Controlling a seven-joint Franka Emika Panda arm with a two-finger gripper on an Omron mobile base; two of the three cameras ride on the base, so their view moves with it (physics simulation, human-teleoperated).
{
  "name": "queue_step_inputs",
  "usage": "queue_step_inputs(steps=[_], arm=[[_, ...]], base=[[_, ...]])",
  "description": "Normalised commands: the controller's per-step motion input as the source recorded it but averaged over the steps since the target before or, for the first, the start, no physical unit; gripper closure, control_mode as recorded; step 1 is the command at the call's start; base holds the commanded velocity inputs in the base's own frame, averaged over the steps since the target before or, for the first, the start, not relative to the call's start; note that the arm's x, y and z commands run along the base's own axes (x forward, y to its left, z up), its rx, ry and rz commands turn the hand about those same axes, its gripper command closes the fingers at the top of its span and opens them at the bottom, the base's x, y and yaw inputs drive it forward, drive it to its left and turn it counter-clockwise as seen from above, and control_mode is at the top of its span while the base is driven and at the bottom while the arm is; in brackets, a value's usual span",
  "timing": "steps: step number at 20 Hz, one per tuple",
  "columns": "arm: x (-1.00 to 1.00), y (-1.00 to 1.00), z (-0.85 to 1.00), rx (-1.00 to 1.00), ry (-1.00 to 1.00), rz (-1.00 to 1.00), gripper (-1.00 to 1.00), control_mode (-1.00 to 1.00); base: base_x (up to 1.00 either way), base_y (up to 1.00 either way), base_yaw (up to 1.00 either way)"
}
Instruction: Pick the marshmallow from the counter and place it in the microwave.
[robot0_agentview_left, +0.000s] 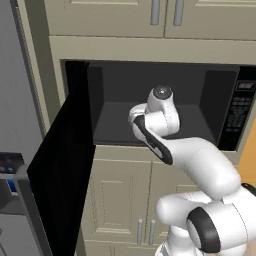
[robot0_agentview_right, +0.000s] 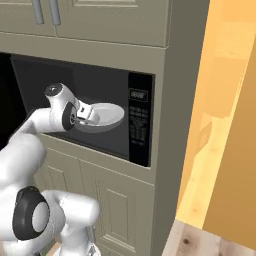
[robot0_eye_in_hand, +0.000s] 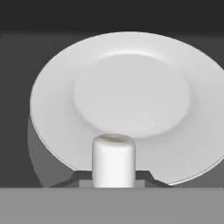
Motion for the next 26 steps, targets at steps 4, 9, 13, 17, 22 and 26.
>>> queue_step_inputs(steps=[4,9,13,17,22,26], arm=[[0.92,0.00,0.02,0.00,-0.01,-0.12,1.00,-1.00],[0.79,-0.01,0.00,0.00,0.00,-0.06,1.00,-1.00],[0.04,0.00,0.05,0.00,0.00,-0.03,1.00,-1.00],[-0.01,-0.10,0.12,0.00,0.00,-0.06,1.00,-1.00],[0.00,-0.32,0.00,0.00,0.00,-0.09,1.00,-1.00],[0.00,-0.38,-0.01,0.00,0.00,-0.09,1.00,-1.00]], base=[[0.00,0.00,0.00],[0.00,0.00,0.00],[0.00,0.00,0.00],[0.00,0.00,0.00],[0.00,0.00,0.00],[0.00,0.00,0.00]])
